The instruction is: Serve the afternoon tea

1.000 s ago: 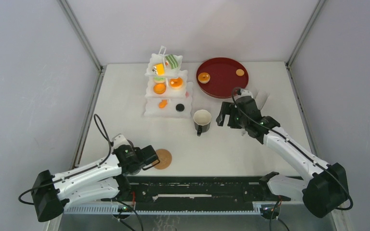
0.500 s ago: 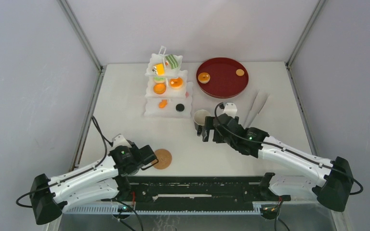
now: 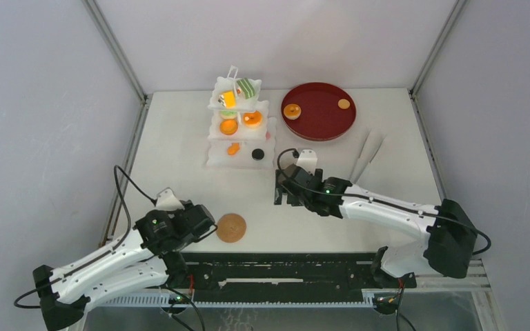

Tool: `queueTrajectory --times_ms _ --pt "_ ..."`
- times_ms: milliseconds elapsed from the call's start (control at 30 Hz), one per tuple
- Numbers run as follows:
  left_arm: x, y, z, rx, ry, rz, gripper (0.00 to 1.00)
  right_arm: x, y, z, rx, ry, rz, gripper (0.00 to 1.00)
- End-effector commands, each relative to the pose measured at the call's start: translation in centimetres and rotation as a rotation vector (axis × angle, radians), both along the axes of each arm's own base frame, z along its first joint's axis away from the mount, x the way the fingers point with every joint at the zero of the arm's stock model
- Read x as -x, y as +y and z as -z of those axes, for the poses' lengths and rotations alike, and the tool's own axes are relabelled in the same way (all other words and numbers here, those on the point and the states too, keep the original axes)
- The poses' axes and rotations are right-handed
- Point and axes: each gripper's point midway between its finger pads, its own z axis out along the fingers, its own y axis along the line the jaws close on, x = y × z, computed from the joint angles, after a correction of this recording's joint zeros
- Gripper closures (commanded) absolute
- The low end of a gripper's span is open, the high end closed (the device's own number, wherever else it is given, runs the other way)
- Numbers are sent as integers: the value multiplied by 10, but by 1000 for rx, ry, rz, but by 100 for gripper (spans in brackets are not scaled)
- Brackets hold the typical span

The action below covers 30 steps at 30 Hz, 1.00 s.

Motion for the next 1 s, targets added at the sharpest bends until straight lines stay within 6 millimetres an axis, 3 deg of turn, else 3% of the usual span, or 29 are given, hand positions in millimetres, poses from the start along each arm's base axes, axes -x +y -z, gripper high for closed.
queueTrajectory --times_ms 0,233,433,667,800,867,900,967 --pt "2 7 -18 -66 7 97 30 -21 24 -23 -51 -51 85 4" --pt "-1 3 -50 -18 -74 219 29 -36 37 1 0 -7 144 8" --pt "-3 3 -76 1 -126 270 29 -51 31 23 40 11 204 24" --pt "-25 7 -123 -34 -286 269 27 -68 31 28 91 -41 175 65" --pt "-30 9 -127 -95 -282 289 25 -70 26 22 112 -62 165 73" --pt "-33 8 -129 -107 -282 297 24 -71 24 18 121 -73 158 86" --pt "-34 7 -131 -117 -283 307 24 -70 24 16 127 -78 142 99" --pt "-38 6 -135 -124 -288 318 24 -66 30 10 140 -94 78 100"
